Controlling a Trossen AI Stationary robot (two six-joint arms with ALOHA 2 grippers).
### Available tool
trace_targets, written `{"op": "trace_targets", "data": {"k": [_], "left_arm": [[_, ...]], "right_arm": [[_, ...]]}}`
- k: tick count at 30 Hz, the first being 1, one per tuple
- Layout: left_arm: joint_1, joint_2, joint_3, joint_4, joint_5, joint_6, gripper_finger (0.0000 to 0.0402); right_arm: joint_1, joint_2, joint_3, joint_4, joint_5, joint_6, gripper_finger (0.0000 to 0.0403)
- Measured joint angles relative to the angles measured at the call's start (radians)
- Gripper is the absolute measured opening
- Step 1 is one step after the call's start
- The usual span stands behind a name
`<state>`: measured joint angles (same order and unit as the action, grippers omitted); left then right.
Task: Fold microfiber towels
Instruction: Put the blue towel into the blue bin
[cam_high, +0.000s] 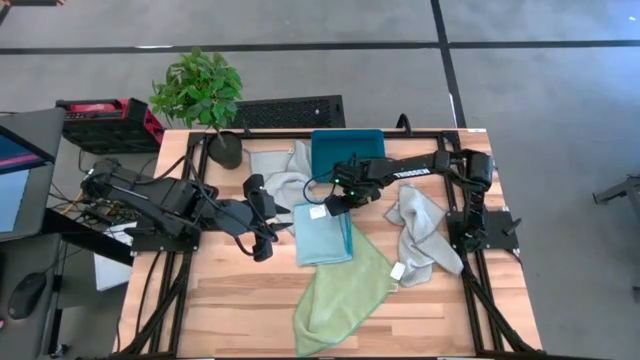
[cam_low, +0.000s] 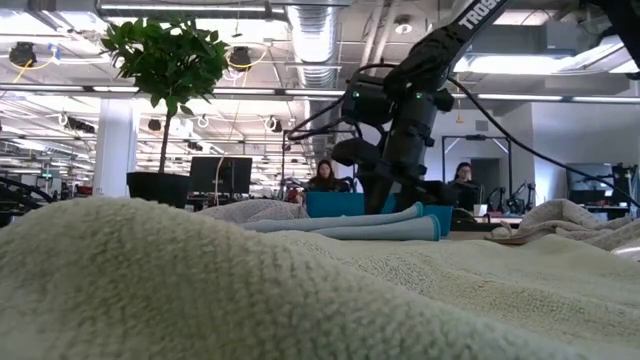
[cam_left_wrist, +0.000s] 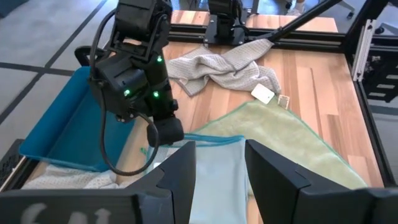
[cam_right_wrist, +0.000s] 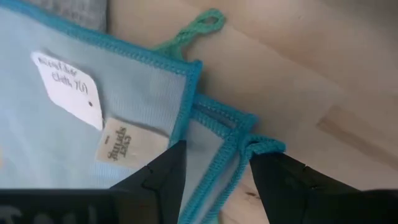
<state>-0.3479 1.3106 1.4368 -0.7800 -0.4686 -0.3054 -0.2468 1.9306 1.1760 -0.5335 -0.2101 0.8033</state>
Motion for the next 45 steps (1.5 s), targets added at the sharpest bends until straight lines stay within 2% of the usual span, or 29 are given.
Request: {"op": "trace_targets", "data": {"k": [10,21,45], "left_arm": [[-0.006,0.000,0.000,-0.019,0.000,-0.006,0.0132],[-0.006,0.000,0.000,-0.024,0.000,-0.006,0.0132],[-0.006,0.000,0.000,-0.024,-0.002,-0.006,0.0132]], "right_arm": [[0.013,-0.023,-0.005,0.072,-0.063,-0.027,0.0202],[0.017,-0.030,-0.004,0.103,-0.057,-0.036,0.0202],[0.041,-0.010,-0.002,0.135,0.040,-0.015,0.0202]]}}
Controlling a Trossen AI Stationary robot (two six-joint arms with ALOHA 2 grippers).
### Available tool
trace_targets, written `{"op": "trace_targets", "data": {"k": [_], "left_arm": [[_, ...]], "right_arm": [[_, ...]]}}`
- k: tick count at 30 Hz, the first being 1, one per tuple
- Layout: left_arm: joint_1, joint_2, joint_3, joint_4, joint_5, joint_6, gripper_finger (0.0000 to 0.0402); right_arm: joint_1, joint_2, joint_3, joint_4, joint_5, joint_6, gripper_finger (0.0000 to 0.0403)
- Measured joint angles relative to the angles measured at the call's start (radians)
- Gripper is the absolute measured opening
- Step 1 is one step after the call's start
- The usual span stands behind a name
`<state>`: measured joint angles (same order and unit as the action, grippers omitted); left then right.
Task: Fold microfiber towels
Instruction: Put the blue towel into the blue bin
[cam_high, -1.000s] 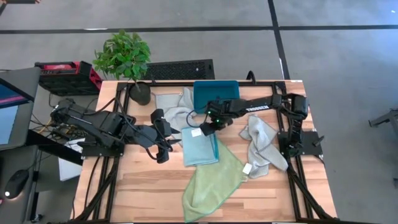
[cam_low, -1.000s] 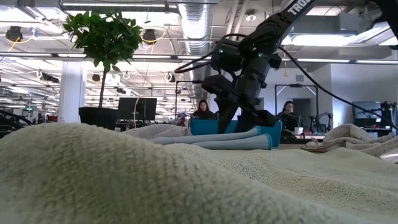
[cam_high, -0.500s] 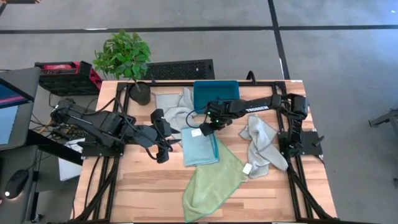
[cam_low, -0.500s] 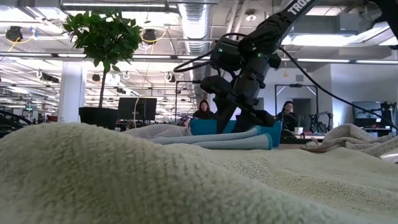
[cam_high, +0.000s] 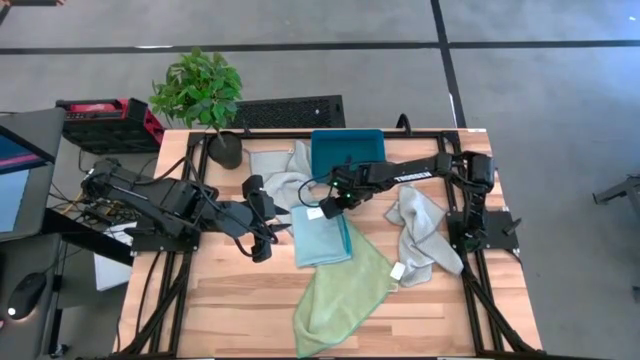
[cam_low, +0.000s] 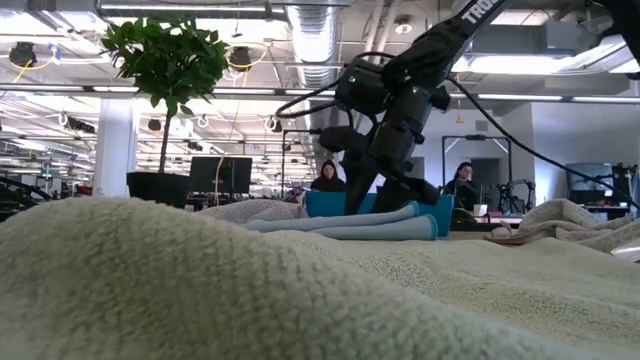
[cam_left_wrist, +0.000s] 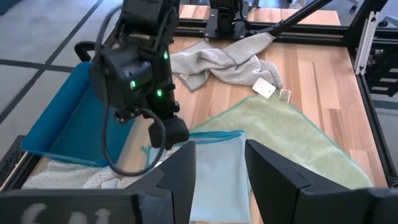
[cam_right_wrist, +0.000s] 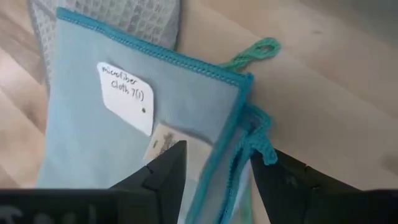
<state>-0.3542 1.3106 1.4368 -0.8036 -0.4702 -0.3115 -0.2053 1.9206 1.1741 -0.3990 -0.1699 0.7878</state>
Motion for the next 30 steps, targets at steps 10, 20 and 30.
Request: {"op": "trace_targets", "data": {"k": [10,20,30], "left_arm": [[0.000,0.000,0.000,0.001,-0.002,0.000,0.0132],[0.000,0.000,0.000,0.001,-0.007,0.000,0.0132],[0.000,0.000,0.000,0.001,-0.008,0.001,0.0132]], "right_arm": [[0.024,0.028,0.002,0.015,0.029,0.008,0.0189],[0.032,0.028,-0.001,0.024,0.044,-0.036,0.0043],[0.031,0.018,-0.002,0.046,0.042,-0.036,0.0017]]}}
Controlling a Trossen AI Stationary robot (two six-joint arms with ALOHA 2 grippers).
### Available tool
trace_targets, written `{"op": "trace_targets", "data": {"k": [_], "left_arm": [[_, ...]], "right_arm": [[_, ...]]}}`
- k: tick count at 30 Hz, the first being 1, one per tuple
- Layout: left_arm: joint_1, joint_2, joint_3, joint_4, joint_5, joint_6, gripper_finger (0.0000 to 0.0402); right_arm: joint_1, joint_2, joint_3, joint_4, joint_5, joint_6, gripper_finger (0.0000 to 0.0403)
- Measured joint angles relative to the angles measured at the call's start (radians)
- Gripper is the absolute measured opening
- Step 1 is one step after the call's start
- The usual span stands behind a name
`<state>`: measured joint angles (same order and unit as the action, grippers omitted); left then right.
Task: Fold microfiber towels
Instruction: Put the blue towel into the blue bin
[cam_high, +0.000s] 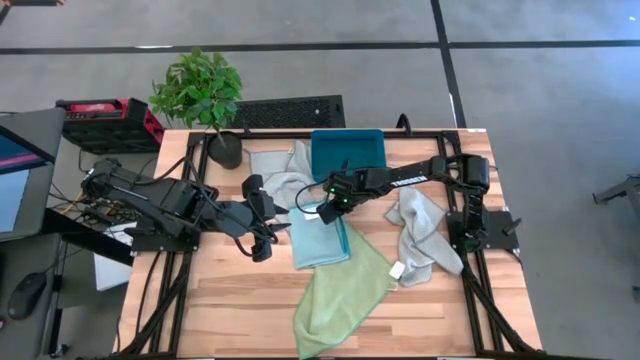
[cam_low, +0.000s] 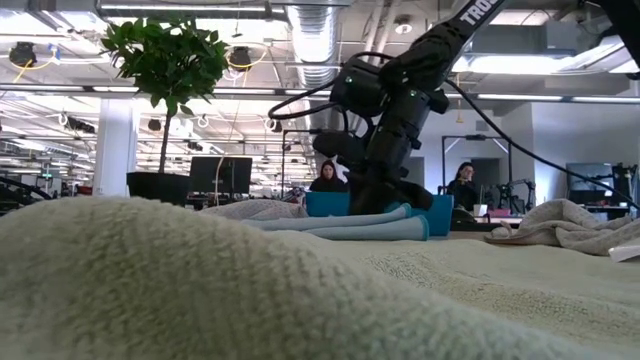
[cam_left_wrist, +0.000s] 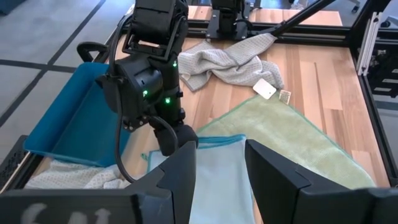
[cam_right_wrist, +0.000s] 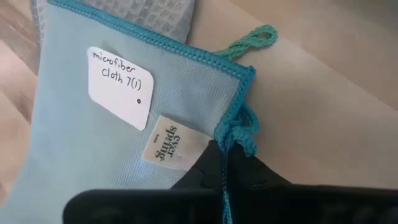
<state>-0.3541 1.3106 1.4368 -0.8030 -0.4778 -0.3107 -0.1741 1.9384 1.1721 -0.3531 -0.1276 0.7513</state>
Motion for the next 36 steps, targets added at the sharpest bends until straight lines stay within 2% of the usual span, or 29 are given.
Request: {"op": "trace_targets", "data": {"k": [4,8,21,31,36], "left_arm": [[0.000,0.000,0.000,-0.001,0.000,0.000,0.0132],[0.000,0.000,0.000,-0.001,0.000,0.011,0.0132],[0.000,0.000,0.000,-0.012,0.000,0.011,0.0132],[0.000,0.000,0.000,-0.013,0.000,0.011,0.0132],[0.000,0.000,0.000,-0.016,0.000,0.010,0.0132]], "right_arm": [[0.004,-0.013,0.001,-0.005,-0.001,0.000,0.0007],[0.010,-0.052,0.002,-0.021,0.004,-0.001,0.0014],[0.017,-0.177,0.001,-0.155,0.112,-0.046,0.0012],[0.015,-0.054,0.001,-0.108,0.078,-0.046,0.0013],[0.014,-0.035,0.002,-0.105,0.045,-0.045,0.0020]]}}
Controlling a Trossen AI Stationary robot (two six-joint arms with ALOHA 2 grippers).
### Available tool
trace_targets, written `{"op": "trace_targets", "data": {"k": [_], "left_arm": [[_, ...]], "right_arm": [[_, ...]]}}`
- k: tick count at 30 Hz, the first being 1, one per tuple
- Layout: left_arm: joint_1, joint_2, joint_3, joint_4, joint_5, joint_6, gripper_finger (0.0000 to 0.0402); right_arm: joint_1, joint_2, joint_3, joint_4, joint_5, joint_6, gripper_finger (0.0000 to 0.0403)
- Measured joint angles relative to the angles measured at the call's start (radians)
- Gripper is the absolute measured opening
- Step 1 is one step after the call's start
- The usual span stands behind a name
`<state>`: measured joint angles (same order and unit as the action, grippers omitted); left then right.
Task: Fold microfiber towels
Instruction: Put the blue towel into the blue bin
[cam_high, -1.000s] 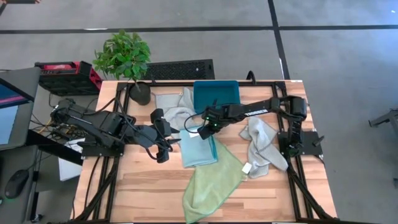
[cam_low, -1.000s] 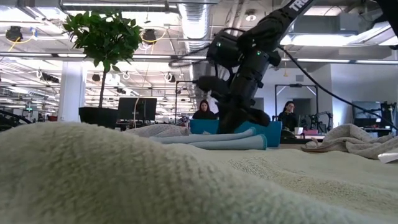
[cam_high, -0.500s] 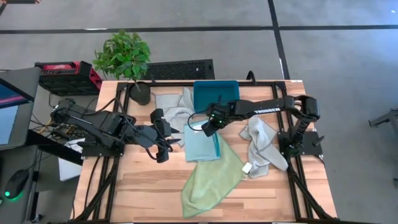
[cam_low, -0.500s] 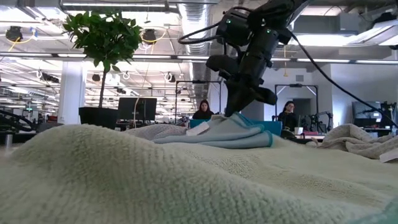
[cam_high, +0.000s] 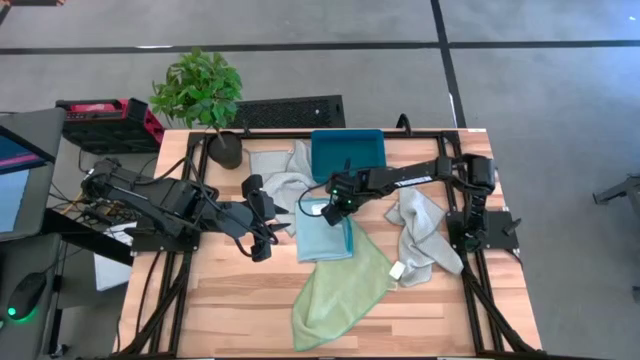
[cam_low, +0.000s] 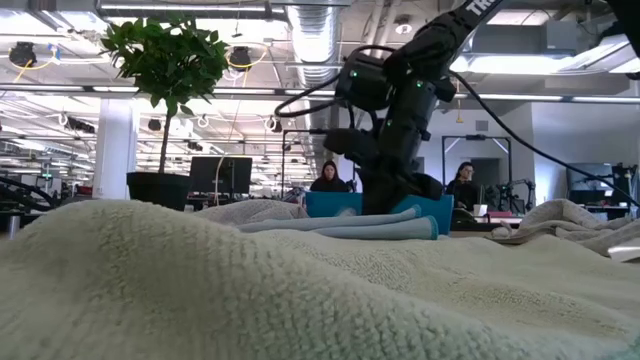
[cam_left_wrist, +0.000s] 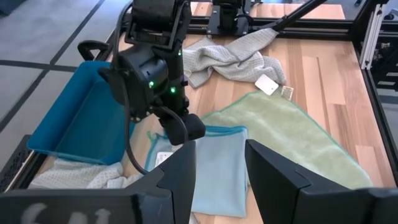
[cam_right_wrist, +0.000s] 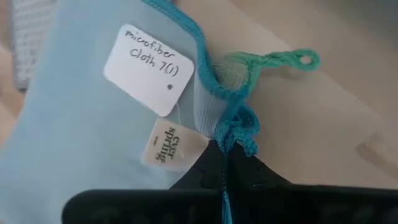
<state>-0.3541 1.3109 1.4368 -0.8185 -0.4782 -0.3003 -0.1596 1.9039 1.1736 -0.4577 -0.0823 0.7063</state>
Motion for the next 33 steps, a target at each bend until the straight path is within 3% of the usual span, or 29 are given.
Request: {"op": "trace_targets", "data": {"k": [7,22,33], "left_arm": [[0.000,0.000,0.000,0.000,0.000,0.000,0.0132],[0.000,0.000,0.000,-0.003,0.000,-0.019,0.0132],[0.000,0.000,0.000,-0.003,0.000,-0.019,0.0132]], "right_arm": [[-0.005,0.000,0.000,0.002,-0.035,0.028,0.0047],[-0.037,-0.026,0.004,0.061,-0.099,0.080,0.0176],[-0.039,-0.022,0.003,0.073,-0.068,0.082,0.0182]]}}
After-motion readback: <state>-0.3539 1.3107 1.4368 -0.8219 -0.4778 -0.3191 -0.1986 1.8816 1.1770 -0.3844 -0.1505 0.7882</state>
